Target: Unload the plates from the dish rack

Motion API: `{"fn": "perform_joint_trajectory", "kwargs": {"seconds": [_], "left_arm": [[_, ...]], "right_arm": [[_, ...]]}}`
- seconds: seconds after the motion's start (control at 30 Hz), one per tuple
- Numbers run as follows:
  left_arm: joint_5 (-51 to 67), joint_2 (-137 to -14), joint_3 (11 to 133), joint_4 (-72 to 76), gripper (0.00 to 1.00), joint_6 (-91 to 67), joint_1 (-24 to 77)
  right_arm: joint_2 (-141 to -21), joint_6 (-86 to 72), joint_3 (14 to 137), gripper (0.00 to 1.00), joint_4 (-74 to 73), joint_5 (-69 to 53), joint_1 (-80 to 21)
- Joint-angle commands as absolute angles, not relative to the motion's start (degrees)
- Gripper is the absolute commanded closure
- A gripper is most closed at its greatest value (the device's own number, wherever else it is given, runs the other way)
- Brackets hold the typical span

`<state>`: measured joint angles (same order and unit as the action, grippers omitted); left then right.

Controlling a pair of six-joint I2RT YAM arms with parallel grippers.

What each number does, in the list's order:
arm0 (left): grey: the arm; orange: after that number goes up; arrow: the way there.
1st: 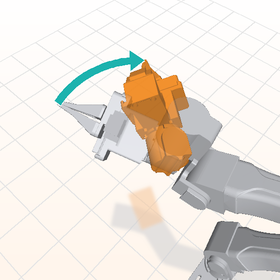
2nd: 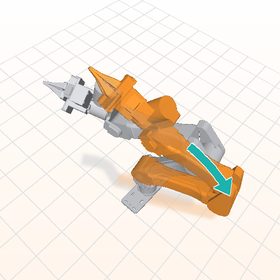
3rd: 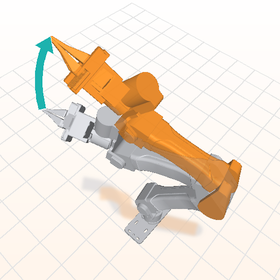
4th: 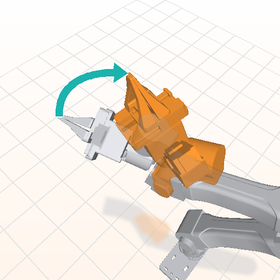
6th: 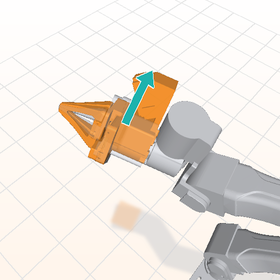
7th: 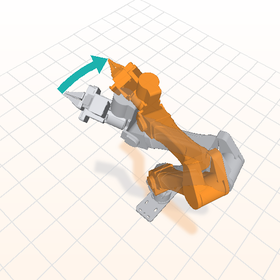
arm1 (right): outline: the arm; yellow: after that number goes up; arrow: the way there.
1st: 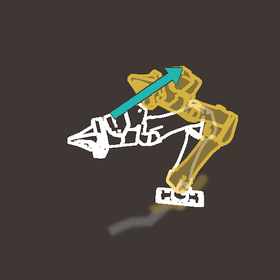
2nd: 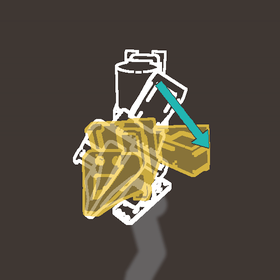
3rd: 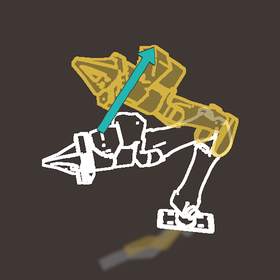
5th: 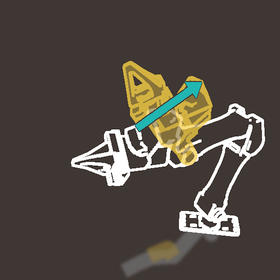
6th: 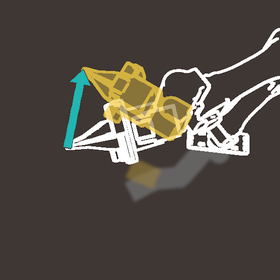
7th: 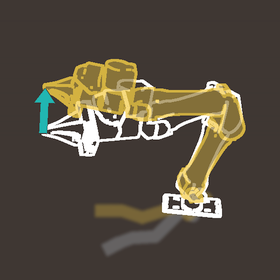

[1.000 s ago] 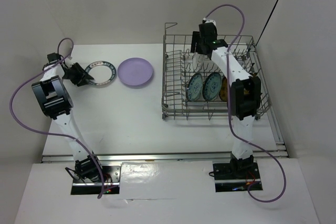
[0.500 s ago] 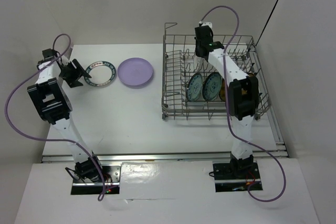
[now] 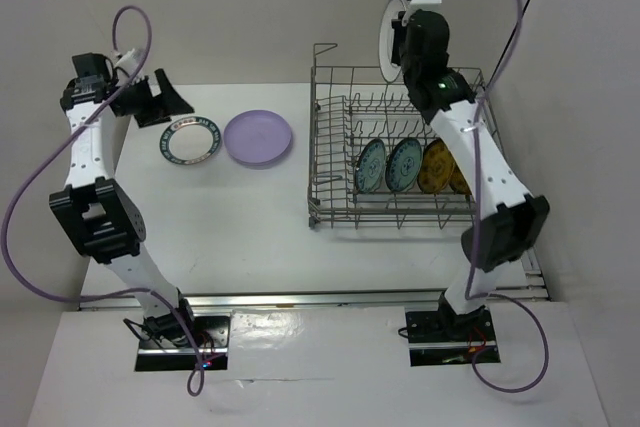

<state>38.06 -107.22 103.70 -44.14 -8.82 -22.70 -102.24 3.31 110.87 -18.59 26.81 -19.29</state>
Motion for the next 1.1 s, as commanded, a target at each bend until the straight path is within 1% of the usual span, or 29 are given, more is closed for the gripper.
{"fn": "perform_joint_trajectory", "kwargs": {"seconds": [0.0, 0.03, 0.07, 0.13, 0.17, 0.27, 0.3, 0.33, 0.4, 0.47, 0.6, 0.77, 0.83, 0.87, 0.9, 0.93, 1.03, 1.07], "left_arm": [[50.5, -100.5, 108.4, -45.2, 0.00, -0.6, -16.2], [52.5, -100.5, 109.2, -45.2, 0.00, 0.0, -15.1], [53.5, -100.5, 109.7, -46.0, 0.00, 0.0, -14.2], [57.3, -100.5, 110.2, -46.0, 0.00, -0.8, -12.9], [59.0, -100.5, 110.2, -44.7, 0.00, -1.5, -12.2], [63.0, -99.8, 110.2, -43.6, 0.00, -2.8, -10.9], [63.0, -99.8, 110.2, -43.0, 0.00, -2.8, -10.4], [63.0, -99.2, 109.7, -42.3, 0.00, -2.8, -9.5], [61.9, -98.6, 109.0, -41.8, 0.00, -2.8, -8.9], [63.0, -98.0, 107.4, -41.7, 0.00, -2.2, -8.9], [62.3, -96.9, 104.8, -40.3, 0.00, -1.7, -8.3], [53.2, -97.5, 102.2, -39.6, 0.00, -2.5, -7.8], [51.2, -98.0, 102.2, -40.2, 0.00, -1.9, -7.8], [50.7, -98.0, 102.2, -40.2, 0.02, -1.9, -7.8], [50.7, -98.0, 102.2, -40.2, 0.04, -1.4, -7.8], [52.3, -98.6, 102.2, -40.9, 0.12, -1.4, -7.8], [55.2, -99.3, 102.8, -42.4, 0.42, -1.4, -7.8], [57.3, -100.3, 104.3, -44.4, 0.55, -0.9, -7.8]], "right_arm": [[-92.0, -1.5, 107.0, 1.00, -8.6, 11.5, -21.5], [-91.5, -5.5, 104.1, 1.00, -7.5, 5.9, -21.5], [-91.5, -7.1, 103.2, 1.00, -6.4, -5.9, -21.5], [-93.9, -12.1, 102.4, 1.00, -3.9, -18.4, -21.5], [-95.9, -14.1, 101.9, 1.00, -0.1, -28.3, -22.1], [-99.3, -26.0, 99.1, 1.00, 8.1, -38.0, -22.1], [-100.5, -28.7, 98.5, 1.00, 14.0, -43.5, -22.7], [-103.3, -32.5, 98.5, 1.00, 16.3, -45.8, -22.7], [-106.2, -33.6, 100.9, 1.00, 18.8, -49.5, -24.3], [-109.8, -33.6, 104.4, 1.00, 17.8, -49.5, -25.9], [-112.9, -36.7, 105.6, 1.00, 21.0, -52.6, -27.9], [-114.8, -37.3, 105.4, 1.00, 21.0, -54.0, -29.0], [-114.8, -37.8, 104.9, 1.00, 22.4, -54.0, -29.5], [-114.8, -37.8, 104.1, 1.00, 22.4, -54.0, -29.5], [-114.8, -37.8, 104.1, 1.00, 22.4, -54.0, -29.5], [-114.8, -38.5, 103.5, 1.00, 22.4, -54.0, -29.5], [-115.4, -39.2, 103.4, 1.00, 22.9, -55.1, -30.1], [-115.9, -39.7, 103.4, 1.00, 22.9, -55.1, -30.1]]}}
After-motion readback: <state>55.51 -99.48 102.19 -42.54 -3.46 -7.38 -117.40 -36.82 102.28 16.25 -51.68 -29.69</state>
